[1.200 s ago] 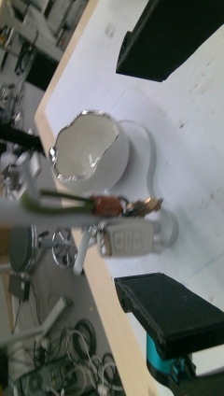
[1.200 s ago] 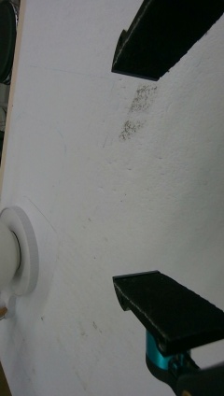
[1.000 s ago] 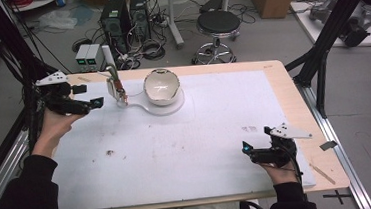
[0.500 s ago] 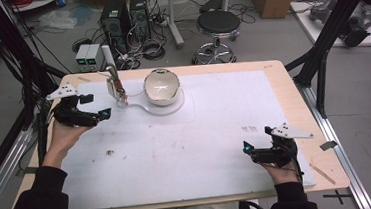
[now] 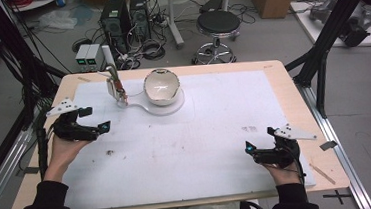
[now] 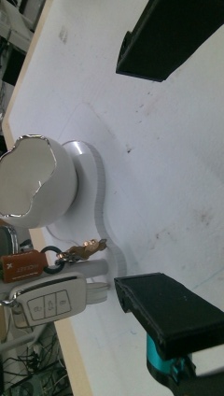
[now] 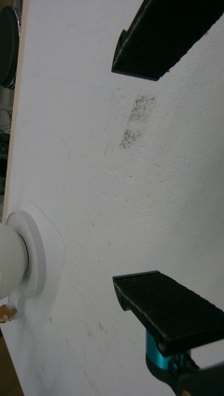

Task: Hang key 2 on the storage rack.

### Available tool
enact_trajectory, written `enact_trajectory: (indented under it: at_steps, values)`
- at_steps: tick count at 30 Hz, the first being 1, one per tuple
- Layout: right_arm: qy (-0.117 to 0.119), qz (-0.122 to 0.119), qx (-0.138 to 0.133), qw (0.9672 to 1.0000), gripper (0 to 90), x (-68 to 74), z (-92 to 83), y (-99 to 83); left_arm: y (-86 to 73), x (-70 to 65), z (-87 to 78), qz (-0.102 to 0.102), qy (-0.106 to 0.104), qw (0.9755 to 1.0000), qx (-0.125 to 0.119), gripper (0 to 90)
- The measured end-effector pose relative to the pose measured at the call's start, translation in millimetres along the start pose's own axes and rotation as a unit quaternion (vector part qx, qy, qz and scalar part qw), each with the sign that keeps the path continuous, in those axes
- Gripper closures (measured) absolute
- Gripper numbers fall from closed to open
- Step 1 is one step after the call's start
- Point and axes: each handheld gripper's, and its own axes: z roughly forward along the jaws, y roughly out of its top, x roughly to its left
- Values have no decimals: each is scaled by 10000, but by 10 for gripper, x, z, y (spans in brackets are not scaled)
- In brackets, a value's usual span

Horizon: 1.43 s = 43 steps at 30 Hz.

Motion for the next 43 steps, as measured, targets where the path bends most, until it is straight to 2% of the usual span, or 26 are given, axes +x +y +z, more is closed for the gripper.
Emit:
enact_trajectory:
  at_steps: [3,7,16,24,27,33,38,43]
  values:
    - [-12,9,16,10000,6,2,-2,-5,-35,-25,-16,43,-6,10000,42,17]
    - [-12,6,22,10000,6,0,-8,-9,-111,-48,-20,2,-31,9997,228,17]
    - [-16,6,34,10000,6,-8,-6,-17,-239,-122,-71,29,-85,9994,344,17]
    - [-21,2,40,10000,6,-4,-10,-17,-415,-167,-152,-70,-53,9991,423,17]
    - [-9,-15,54,10000,6,-2,1,-18,-498,-177,-189,-164,-16,9985,531,17]
    - [5,-44,89,10000,6,3,10,-28,-633,-213,-216,-215,-59,9973,705,17]
    - [-12,-84,166,9998,6,6,25,-45,-649,-219,-186,-213,-188,9971,707,17]
    - [-19,-130,199,9997,6,24,36,-49,-669,-188,-164,-226,-196,9967,756,17]
